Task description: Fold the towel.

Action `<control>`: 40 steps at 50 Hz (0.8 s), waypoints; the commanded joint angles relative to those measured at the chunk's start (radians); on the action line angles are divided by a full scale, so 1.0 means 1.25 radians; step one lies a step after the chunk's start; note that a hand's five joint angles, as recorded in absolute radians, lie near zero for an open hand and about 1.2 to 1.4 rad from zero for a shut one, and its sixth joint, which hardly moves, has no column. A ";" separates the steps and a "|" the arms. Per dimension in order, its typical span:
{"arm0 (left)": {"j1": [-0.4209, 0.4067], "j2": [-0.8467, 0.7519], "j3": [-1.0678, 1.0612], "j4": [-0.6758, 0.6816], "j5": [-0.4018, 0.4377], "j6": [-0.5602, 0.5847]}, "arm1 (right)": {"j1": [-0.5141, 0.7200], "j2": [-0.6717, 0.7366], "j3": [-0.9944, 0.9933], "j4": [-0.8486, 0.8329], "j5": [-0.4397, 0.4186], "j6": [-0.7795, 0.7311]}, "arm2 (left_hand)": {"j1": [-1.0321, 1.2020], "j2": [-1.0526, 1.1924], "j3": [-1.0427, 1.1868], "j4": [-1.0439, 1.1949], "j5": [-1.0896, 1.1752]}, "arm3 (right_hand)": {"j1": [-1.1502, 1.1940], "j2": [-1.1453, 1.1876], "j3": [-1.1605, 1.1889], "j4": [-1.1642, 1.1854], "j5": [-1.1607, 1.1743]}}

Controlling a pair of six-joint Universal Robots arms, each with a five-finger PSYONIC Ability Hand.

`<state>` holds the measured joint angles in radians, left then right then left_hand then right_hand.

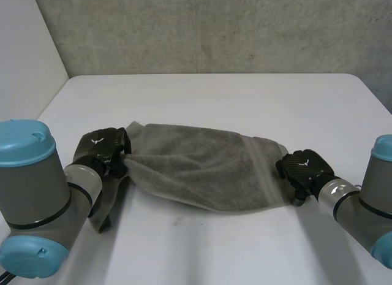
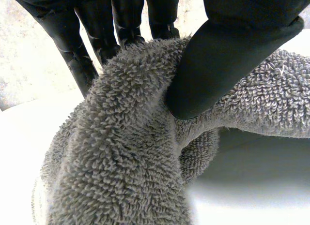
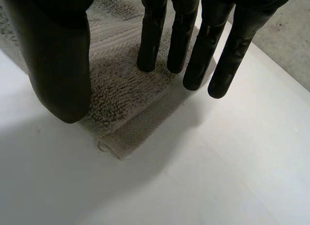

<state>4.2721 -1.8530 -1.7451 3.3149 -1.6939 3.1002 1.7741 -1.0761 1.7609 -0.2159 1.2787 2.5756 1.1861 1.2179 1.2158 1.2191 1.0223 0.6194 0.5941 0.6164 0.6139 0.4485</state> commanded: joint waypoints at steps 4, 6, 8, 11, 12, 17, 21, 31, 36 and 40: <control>0.000 0.000 -0.004 0.000 0.000 0.000 | -0.001 0.019 -0.013 -0.021 0.001 0.005 | 0.168 0.143 0.144 0.142 0.160 | 0.124 0.145 0.127 0.129 0.121; 0.000 0.000 -0.004 0.000 0.000 0.000 | -0.001 0.020 -0.017 -0.027 0.001 0.006 | 0.168 0.143 0.144 0.142 0.160 | 0.136 0.156 0.139 0.141 0.133; 0.000 0.000 -0.004 0.000 0.000 0.000 | 0.001 0.030 -0.024 -0.033 0.003 0.009 | 0.168 0.143 0.144 0.142 0.160 | 0.143 0.163 0.146 0.148 0.140; 0.000 0.000 -0.004 0.000 -0.001 0.000 | 0.001 0.035 -0.034 -0.033 0.004 0.009 | 0.168 0.143 0.144 0.142 0.160 | 0.150 0.170 0.153 0.155 0.147; 0.000 0.000 -0.004 0.000 -0.001 0.000 | 0.001 0.035 -0.034 -0.033 0.004 0.009 | 0.168 0.143 0.144 0.142 0.160 | 0.150 0.170 0.153 0.155 0.147; 0.000 0.000 -0.004 0.000 0.000 0.000 | 0.009 0.040 -0.058 -0.033 0.008 0.015 | 0.168 0.143 0.144 0.142 0.160 | 0.160 0.180 0.162 0.164 0.157; 0.000 0.000 -0.004 0.000 0.000 0.000 | 0.010 0.041 -0.069 -0.033 0.008 0.016 | 0.168 0.143 0.144 0.142 0.160 | 0.157 0.178 0.160 0.162 0.154; 0.000 0.000 -0.007 0.000 0.000 0.000 | 0.028 0.068 -0.115 -0.033 0.013 0.017 | 0.168 0.143 0.144 0.142 0.160 | 0.188 0.208 0.190 0.192 0.185; 0.000 0.000 -0.007 0.000 -0.001 0.000 | 0.035 0.071 -0.119 -0.032 0.013 0.022 | 0.168 0.143 0.144 0.142 0.160 | 0.543 0.563 0.545 0.547 0.540; 0.000 0.000 -0.010 0.000 0.000 0.000 | 0.034 0.066 -0.119 -0.030 0.013 0.045 | 0.168 0.143 0.144 0.142 0.160 | 0.622 0.642 0.624 0.626 0.619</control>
<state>4.2721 -1.8531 -1.7543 3.3149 -1.6941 3.1002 1.8141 -0.9894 1.6127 -0.2565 1.2949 2.6022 1.1861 1.2180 1.2158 1.2191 1.0223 1.2951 1.2808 1.2661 1.2779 1.1080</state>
